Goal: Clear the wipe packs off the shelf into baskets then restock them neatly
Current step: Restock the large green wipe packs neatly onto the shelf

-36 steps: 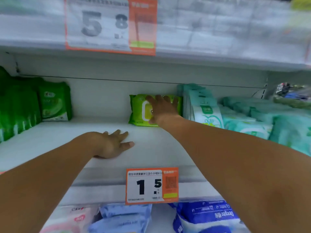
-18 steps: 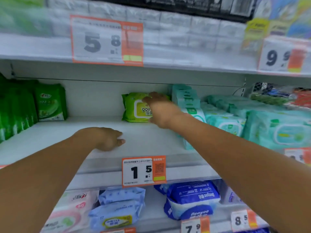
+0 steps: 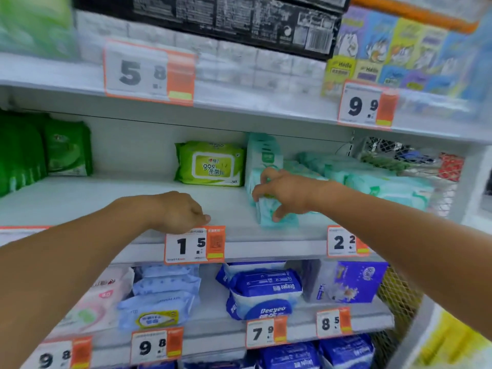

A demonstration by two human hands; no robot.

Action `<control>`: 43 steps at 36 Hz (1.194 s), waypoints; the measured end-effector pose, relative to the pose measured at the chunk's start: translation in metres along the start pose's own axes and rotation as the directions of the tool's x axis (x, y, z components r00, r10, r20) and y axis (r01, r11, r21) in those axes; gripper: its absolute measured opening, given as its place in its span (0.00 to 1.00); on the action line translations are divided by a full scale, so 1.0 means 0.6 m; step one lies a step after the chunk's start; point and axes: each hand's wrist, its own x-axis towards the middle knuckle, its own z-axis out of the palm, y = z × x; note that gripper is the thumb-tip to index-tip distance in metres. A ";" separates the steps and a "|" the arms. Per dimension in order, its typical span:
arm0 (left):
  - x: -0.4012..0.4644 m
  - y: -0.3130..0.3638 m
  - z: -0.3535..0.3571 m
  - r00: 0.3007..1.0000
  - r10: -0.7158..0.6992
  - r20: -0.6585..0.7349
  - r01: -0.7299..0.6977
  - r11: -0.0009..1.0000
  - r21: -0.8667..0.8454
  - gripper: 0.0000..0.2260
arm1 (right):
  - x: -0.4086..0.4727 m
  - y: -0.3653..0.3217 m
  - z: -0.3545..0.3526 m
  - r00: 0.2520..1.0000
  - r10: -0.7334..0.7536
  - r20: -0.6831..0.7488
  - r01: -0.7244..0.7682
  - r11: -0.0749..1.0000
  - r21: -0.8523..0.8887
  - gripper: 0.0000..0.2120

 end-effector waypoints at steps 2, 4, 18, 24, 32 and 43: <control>0.013 0.001 -0.002 1.000 0.009 -0.014 -0.009 0.999 -0.035 0.18 | 0.000 0.001 0.015 0.996 -0.008 -0.091 0.001 0.997 -0.082 0.26; 0.034 0.011 -0.003 0.999 0.000 -0.033 -0.004 0.992 -0.123 0.21 | 0.006 0.007 0.033 0.984 -0.008 -0.176 -0.026 0.981 -0.194 0.28; 0.200 0.131 0.009 0.989 -0.095 -0.111 -0.029 0.612 -0.790 0.45 | 0.072 0.039 0.037 0.793 0.425 -0.435 -0.290 0.893 0.344 0.63; 0.214 0.151 0.015 0.993 -0.024 -0.116 -0.087 0.518 -0.851 0.41 | 0.068 0.045 0.046 0.792 0.395 -0.466 -0.289 0.914 0.283 0.52; 0.214 0.133 0.019 0.996 -0.059 -0.071 -0.035 0.469 -0.882 0.47 | 0.056 0.057 0.042 0.838 0.351 -0.418 -0.269 0.932 0.243 0.61; 0.101 0.136 0.000 0.930 -0.082 -0.359 -0.208 0.687 -0.696 0.22 | -0.008 -0.006 0.026 0.781 0.412 -0.470 -0.289 0.905 0.313 0.46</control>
